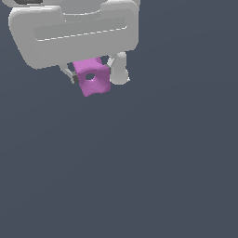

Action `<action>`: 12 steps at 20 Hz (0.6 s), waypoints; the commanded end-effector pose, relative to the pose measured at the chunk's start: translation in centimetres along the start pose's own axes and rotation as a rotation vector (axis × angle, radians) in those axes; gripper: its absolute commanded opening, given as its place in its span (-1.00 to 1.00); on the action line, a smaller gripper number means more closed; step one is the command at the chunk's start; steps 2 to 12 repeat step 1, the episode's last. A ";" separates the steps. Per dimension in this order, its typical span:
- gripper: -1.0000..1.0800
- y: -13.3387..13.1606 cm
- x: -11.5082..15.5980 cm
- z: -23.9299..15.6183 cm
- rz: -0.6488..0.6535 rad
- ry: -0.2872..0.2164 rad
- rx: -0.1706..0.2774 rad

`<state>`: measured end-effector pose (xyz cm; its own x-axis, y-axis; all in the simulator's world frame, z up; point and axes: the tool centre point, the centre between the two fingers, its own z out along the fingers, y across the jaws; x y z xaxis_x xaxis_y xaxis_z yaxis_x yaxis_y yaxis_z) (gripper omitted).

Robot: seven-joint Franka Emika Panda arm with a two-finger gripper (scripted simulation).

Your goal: Pick up the object and move it to a goal position.

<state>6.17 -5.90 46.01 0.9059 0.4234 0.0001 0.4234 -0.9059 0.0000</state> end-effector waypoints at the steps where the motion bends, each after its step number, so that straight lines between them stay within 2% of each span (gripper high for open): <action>1: -1.00 0.0 0.0 -0.1 0.000 0.000 0.000; 12: -1.00 0.0 0.0 -0.1 0.000 0.000 0.000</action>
